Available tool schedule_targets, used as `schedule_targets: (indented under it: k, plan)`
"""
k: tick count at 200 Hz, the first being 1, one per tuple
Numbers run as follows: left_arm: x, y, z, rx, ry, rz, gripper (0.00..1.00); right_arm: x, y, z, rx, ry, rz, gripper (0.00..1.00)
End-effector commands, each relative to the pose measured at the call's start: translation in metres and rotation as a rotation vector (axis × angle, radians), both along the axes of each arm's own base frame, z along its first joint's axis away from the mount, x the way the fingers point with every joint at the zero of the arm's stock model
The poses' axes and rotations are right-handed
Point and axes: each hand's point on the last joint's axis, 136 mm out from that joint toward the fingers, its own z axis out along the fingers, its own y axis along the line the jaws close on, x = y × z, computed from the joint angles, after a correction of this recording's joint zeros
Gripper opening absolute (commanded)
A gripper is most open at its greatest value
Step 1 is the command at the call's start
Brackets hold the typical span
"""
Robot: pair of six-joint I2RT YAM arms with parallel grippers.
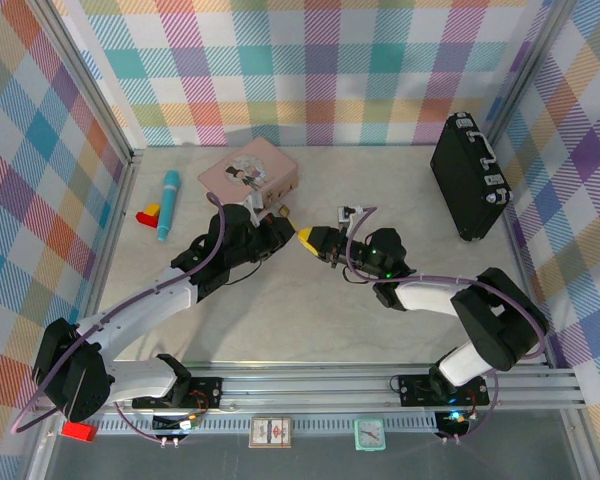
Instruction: Unlock the padlock with the key
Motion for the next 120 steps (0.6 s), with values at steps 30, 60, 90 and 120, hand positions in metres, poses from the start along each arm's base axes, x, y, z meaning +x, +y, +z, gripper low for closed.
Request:
schedule_targets:
  k: [30,60,90,120]
  plan:
    - [0.0,-0.005,0.018,-0.039,-0.056,-0.02,0.0,0.0,-0.004,0.004,0.011,0.007,-0.023,0.09]
    - [0.001,-0.006,0.016,-0.038,-0.05,-0.02,0.0,0.0,-0.004,0.007,0.018,0.004,-0.019,0.05]
    - [0.002,-0.007,0.013,-0.034,-0.045,-0.022,0.0,0.0,-0.004,0.007,0.019,0.007,-0.023,0.01]
    - [0.003,-0.004,0.005,0.003,-0.022,-0.011,0.14,0.001,-0.008,0.003,-0.012,0.015,-0.046,0.0]
